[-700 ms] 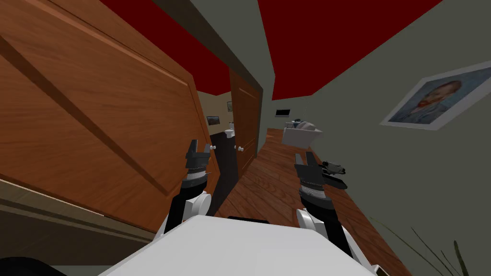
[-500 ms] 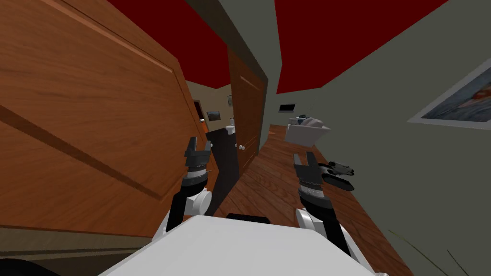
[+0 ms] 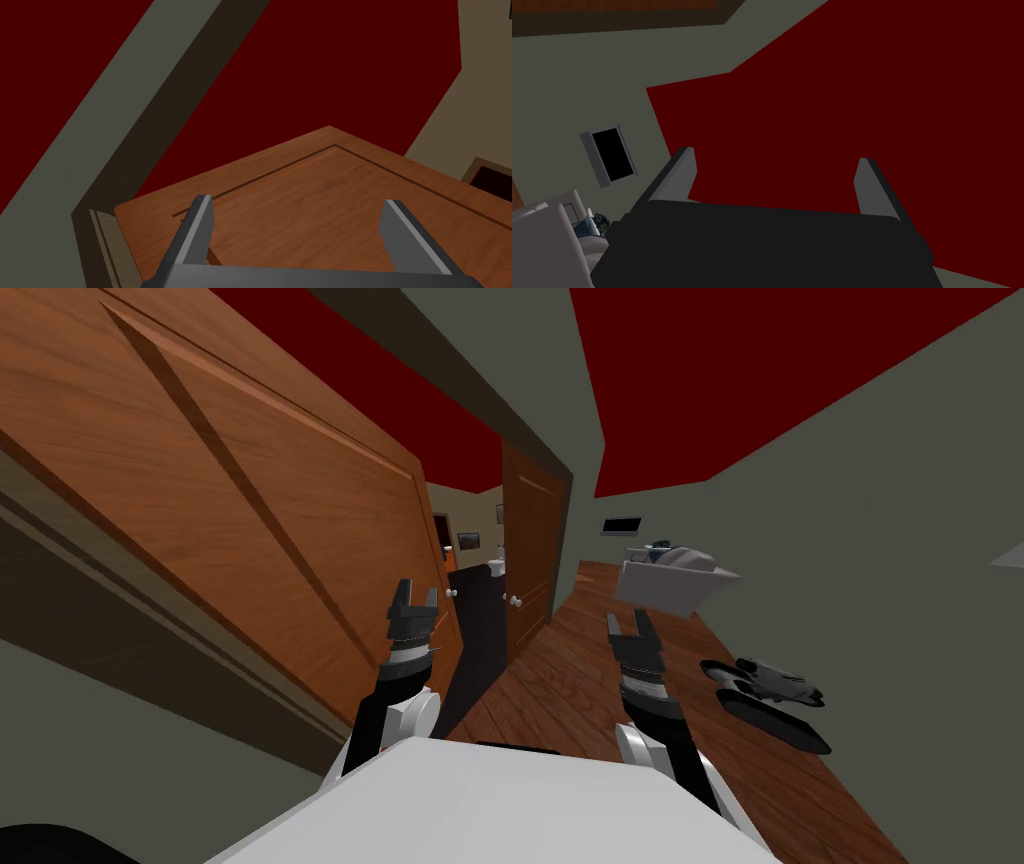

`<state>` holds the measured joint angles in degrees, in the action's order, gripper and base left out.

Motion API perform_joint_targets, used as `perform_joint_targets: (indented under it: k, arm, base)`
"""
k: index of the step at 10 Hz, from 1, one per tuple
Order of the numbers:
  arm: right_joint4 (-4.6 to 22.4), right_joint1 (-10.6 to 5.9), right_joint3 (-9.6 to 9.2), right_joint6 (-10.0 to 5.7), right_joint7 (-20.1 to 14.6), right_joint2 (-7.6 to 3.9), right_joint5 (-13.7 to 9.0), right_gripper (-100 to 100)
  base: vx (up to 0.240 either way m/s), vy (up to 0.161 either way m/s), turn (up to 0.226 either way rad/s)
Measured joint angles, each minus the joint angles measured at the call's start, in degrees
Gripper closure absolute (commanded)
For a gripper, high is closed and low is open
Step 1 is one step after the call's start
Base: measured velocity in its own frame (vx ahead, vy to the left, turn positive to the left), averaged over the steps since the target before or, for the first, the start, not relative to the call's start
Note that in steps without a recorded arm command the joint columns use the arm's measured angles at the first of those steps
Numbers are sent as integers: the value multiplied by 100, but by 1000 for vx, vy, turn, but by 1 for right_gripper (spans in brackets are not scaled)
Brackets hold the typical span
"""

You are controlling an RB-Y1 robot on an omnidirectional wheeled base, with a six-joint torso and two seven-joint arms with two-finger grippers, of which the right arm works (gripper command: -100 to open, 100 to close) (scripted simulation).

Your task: Push the door open

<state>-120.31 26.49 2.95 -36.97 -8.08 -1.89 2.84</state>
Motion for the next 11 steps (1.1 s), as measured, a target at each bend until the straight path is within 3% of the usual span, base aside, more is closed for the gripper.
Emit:
perform_joint_targets:
  k: [11]
  arm:
    - [1285,-442,91,-102,-1312,-190,-313,-100]
  base:
    - [46,-72,209]
